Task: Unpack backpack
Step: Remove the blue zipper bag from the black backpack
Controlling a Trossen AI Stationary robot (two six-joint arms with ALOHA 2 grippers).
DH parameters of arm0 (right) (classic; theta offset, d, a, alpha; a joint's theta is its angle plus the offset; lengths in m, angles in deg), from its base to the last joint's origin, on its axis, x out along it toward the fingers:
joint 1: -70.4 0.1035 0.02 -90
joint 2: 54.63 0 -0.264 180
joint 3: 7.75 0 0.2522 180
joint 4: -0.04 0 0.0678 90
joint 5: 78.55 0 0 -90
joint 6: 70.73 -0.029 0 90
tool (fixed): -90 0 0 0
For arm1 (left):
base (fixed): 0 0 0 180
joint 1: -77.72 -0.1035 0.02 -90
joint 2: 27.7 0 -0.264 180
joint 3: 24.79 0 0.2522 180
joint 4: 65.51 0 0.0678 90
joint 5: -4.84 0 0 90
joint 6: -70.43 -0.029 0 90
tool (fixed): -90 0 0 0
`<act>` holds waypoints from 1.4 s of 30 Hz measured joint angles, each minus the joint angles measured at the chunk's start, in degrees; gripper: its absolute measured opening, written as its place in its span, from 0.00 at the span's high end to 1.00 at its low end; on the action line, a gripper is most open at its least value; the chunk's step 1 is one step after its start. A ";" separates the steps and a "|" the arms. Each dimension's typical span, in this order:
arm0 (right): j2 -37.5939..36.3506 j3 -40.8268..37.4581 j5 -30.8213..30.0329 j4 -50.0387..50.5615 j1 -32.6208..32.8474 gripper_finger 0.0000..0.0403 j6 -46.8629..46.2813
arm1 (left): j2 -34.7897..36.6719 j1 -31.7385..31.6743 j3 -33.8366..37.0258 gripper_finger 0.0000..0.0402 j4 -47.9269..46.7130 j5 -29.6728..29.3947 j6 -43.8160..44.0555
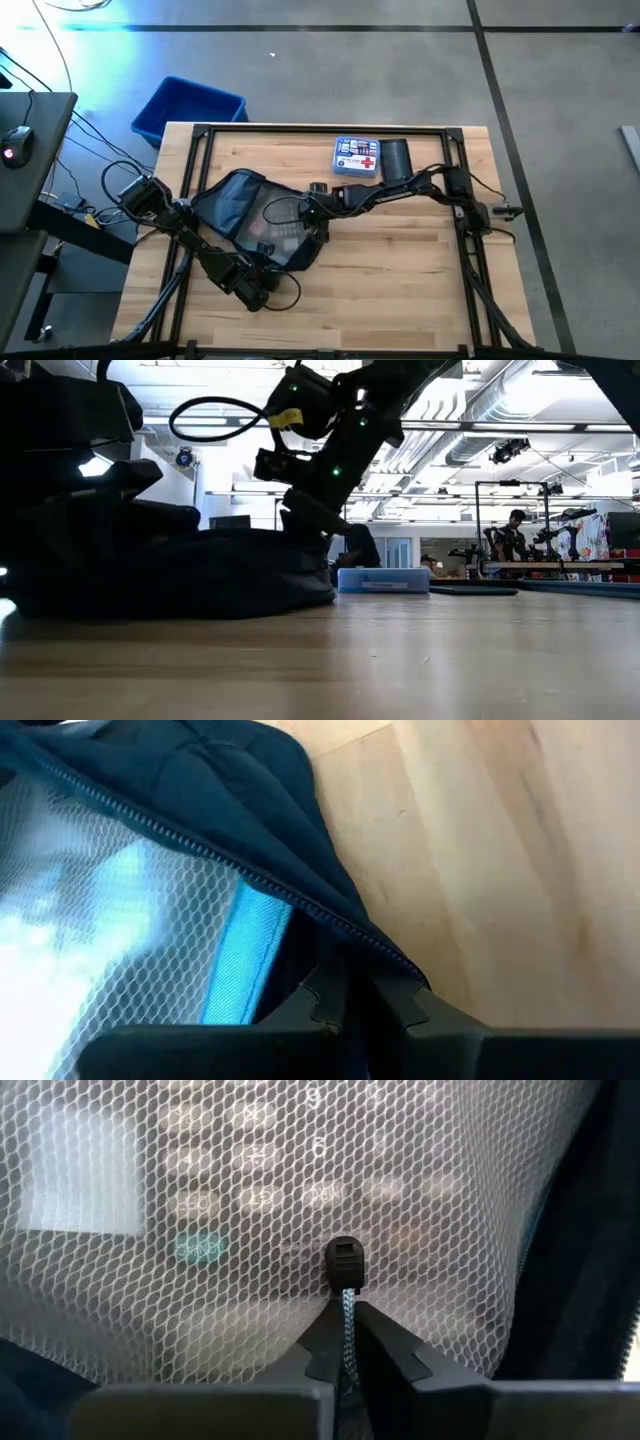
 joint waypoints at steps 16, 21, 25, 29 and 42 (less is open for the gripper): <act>-4.15 -0.26 -3.19 -3.20 11.05 1.00 3.45 | 0.00 0.24 0.00 1.00 -17.21 -6.13 11.32; -6.95 -0.24 -8.28 -4.98 12.08 1.00 2.62 | 0.00 0.44 -2.68 1.00 -30.18 -6.30 19.86; -7.34 -0.24 -6.84 -5.04 12.26 1.00 0.75 | 0.00 2.25 -6.59 0.97 -38.83 -6.44 24.75; -7.21 -0.24 -8.75 -4.79 12.81 1.00 -0.15 | 0.00 4.52 -10.98 0.93 -43.06 -7.35 26.14; -7.19 -0.24 -12.35 -4.17 16.18 1.00 -1.52 | 0.04 1.67 -11.91 0.87 -15.87 -21.03 12.77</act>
